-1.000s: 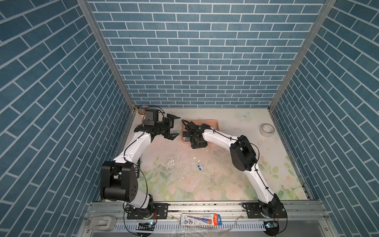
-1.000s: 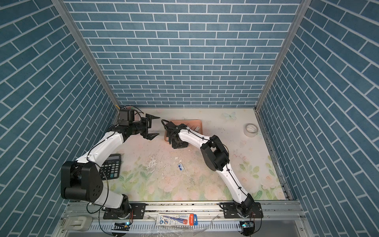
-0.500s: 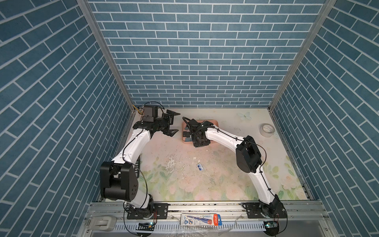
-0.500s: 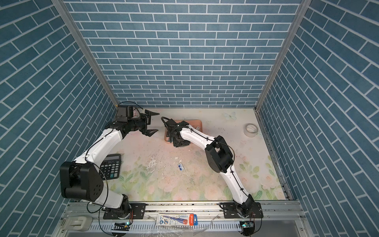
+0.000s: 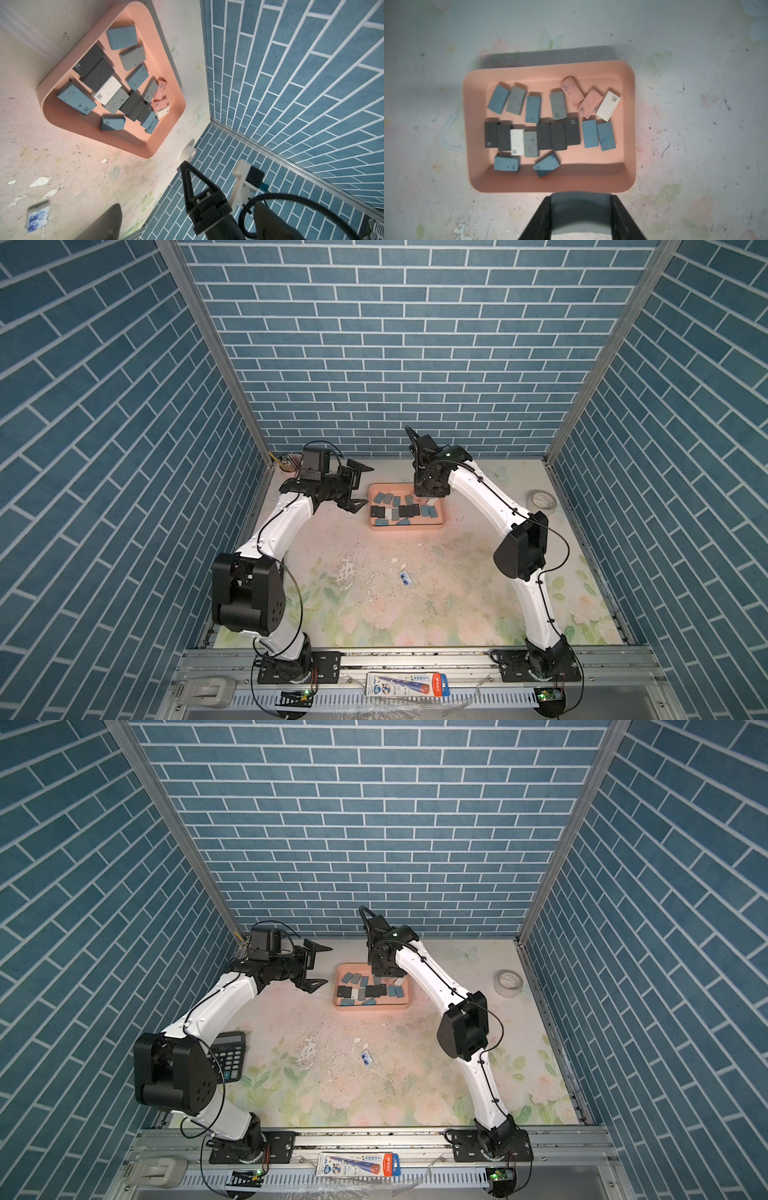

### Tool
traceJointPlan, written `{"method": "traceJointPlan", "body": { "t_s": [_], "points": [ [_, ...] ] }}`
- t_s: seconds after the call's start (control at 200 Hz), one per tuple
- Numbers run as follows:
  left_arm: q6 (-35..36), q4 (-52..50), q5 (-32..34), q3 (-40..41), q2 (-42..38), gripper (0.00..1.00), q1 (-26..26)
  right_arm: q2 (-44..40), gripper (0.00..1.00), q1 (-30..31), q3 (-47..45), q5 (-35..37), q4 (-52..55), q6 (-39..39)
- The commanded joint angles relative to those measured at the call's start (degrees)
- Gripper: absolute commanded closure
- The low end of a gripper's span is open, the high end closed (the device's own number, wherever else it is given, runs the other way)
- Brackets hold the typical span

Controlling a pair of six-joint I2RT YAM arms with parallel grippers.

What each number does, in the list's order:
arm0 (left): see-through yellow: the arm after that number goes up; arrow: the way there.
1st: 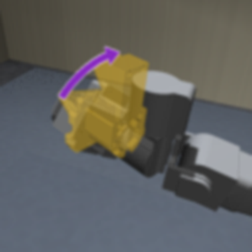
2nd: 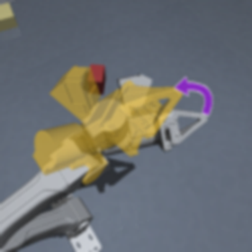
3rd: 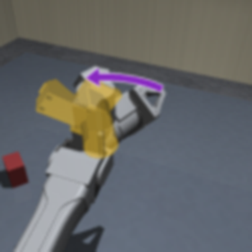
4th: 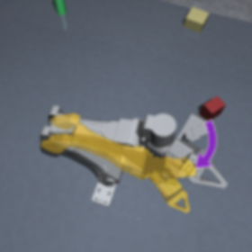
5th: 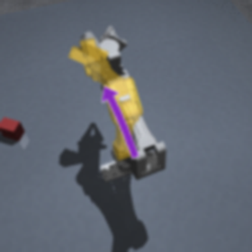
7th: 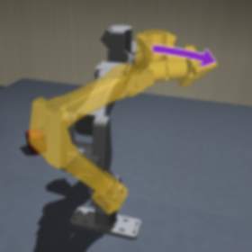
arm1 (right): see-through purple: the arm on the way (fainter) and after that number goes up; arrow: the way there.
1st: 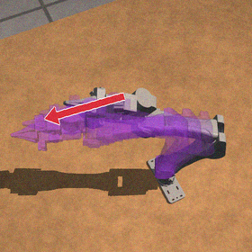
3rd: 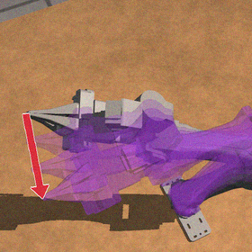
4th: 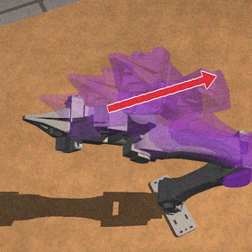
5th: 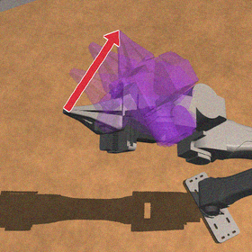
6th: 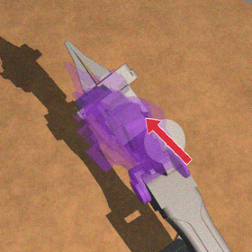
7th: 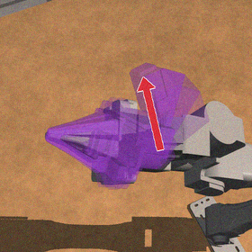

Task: Put the eraser in the storage box
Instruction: Pick up the eraser from the center of the board, then place the eraser at the center of the board.

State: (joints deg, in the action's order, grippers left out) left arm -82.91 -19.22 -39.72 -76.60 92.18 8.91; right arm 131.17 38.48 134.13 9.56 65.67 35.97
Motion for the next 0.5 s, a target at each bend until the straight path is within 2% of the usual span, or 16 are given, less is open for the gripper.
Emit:
{"method": "traceJointPlan", "body": {
  "t_s": [0.0, 0.495],
  "points": [
    [-0.31, 1.46, -0.18, -2.19, 1.14, 0.00, 0.11, 4.35, 0.57, 0.41, 1.12, -1.93, 3.29, -0.75],
    [-1.40, 3.09, -1.53, -5.86, 6.18, 0.00, 0.15, 11.06, 0.57, 0.02, -1.20, -7.01, 0.44, -0.06]
  ]
}}
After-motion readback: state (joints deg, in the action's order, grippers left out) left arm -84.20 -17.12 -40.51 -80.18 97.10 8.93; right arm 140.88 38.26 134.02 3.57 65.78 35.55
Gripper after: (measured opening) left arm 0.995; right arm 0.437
